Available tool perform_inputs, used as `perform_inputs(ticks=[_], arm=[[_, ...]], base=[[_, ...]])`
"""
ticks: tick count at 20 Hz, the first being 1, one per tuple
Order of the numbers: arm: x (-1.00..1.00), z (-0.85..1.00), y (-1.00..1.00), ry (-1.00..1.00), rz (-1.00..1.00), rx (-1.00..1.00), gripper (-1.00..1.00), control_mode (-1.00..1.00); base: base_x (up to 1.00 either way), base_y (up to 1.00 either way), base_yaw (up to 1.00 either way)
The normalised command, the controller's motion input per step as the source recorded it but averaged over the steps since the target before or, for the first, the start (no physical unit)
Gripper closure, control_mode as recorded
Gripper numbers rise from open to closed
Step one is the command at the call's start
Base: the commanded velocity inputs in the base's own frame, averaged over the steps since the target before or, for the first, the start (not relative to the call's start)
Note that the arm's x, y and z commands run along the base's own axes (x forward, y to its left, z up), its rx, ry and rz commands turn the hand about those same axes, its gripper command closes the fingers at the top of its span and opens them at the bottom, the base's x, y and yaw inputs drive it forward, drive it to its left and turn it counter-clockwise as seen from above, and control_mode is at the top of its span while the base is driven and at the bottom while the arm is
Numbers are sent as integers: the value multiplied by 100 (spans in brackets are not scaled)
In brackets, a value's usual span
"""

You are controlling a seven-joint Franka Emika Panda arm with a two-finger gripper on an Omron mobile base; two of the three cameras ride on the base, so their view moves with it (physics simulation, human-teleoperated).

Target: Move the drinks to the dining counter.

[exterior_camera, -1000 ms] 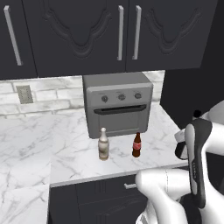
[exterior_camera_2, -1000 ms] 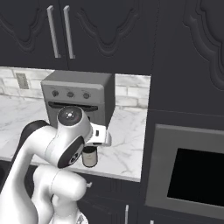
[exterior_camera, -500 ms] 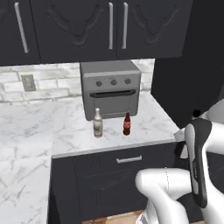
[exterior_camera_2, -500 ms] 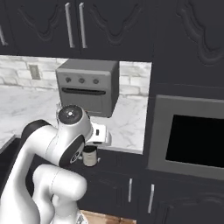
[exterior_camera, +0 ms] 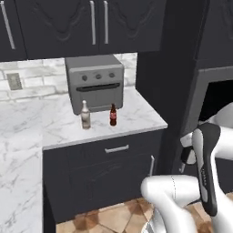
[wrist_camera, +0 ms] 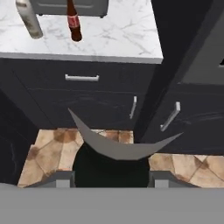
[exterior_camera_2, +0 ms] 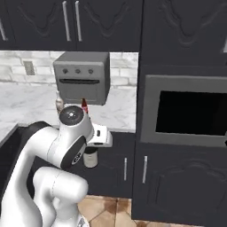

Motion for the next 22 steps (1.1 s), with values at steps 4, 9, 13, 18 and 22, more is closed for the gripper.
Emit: perform_inputs(ticks=[4,9,13,18,22], arm=[[0,0,0,0,0,0,100,100],[0,0,0,0,0,0,100,100],[0,0,0,0,0,0,100,100],[0,0,0,0,0,0,100,100],[0,0,0,0,0,0,100,100]], base=[[1,-47,-77],[2,-49,-82],[3,-52,-81],[4,-58,-79],[4,-58,-75]])
